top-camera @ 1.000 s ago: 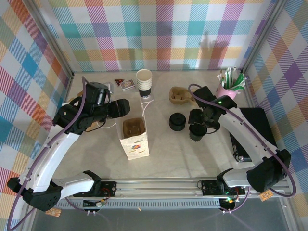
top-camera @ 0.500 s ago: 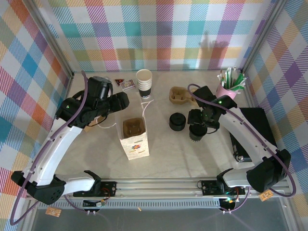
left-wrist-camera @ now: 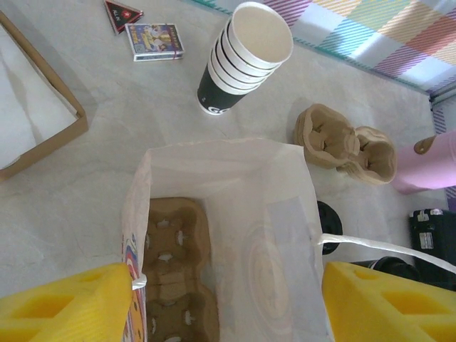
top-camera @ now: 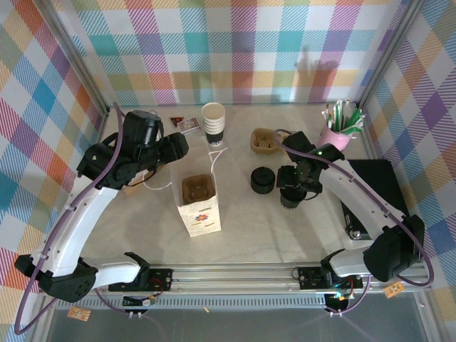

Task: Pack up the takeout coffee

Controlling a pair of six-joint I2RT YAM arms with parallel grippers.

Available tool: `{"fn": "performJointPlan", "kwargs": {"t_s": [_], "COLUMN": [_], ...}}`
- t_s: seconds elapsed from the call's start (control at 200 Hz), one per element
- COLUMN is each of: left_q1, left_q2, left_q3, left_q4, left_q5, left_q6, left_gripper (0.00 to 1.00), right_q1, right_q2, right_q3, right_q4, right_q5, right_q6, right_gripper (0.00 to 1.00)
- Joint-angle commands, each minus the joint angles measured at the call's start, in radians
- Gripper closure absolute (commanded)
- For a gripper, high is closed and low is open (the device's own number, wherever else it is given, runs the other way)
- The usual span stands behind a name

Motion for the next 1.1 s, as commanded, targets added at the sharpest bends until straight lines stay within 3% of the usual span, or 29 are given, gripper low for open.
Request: {"fn": "performJointPlan", "kwargs": {"t_s": [0.0, 0.68, 1.095], "left_q1": [-0.006, -0.005, -0.005], "left_q2": [-0.002, -0.013, -0.035], "left_q3": [0.03, 0.02, 0.005], "left_q4": [-0.036, -0.055, -0.049], "left_q5": [-0.015, 0.002, 0.009], "left_q6": [0.002, 0.01, 0.018], "left_gripper": [0.29, 0.29, 0.29], "right_q1": [0.006, 0.005, 0.005], "right_q2": [0.011, 0.062, 0.104], "right_q3": [-0.024, -0.075, -0.068], "right_q4": [0.022, 0.076, 0.126], "right_q5": [0.009, 0.022, -0.003], "right_q6": [0.019, 0.047, -0.132], "right_gripper": [0.14, 0.21, 0.27]}}
